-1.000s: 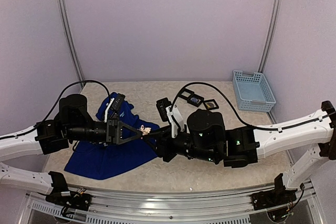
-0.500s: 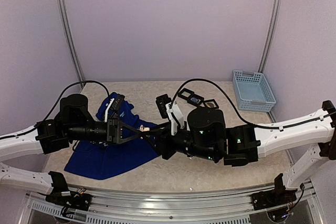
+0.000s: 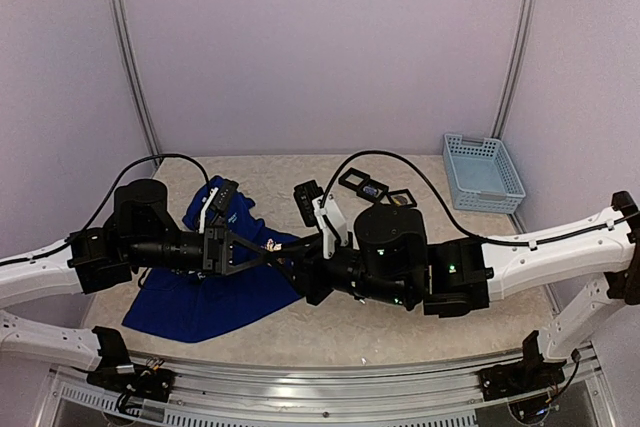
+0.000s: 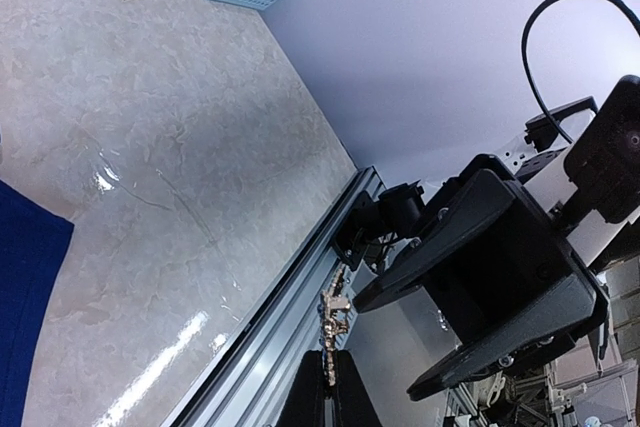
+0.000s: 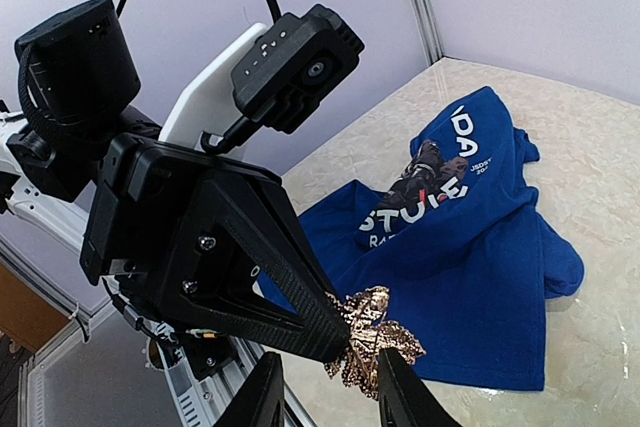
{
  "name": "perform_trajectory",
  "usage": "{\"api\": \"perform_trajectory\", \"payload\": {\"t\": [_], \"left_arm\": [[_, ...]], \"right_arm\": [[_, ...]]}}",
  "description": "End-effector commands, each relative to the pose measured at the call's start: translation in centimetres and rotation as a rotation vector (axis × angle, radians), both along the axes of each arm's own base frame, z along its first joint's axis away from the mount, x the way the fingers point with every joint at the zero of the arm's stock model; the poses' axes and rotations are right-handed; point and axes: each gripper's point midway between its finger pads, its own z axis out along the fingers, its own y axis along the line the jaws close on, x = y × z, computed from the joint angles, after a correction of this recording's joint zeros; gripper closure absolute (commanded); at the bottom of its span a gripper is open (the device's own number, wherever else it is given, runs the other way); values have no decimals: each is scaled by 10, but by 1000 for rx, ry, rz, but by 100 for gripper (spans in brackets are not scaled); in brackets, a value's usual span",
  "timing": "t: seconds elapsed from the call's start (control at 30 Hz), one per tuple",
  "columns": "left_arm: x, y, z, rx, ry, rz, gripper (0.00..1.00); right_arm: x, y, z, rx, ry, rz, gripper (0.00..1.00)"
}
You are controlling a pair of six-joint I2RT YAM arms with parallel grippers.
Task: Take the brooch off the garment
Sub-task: Close the brooch securely.
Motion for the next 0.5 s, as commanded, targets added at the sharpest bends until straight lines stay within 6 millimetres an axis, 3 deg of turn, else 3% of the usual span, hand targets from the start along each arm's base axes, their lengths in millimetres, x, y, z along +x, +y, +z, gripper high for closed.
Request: {"api": "perform_trajectory", "payload": {"t": [0.0,0.47], "left_arm": [[-5,-1,8,-30,-36,-29,100],[-11,-2,13,-43,-61,-59,100]], "right_arm": [[-2,6,-1,3,-2,6,67],[0,7,-5,-6,-8,8,71]]}}
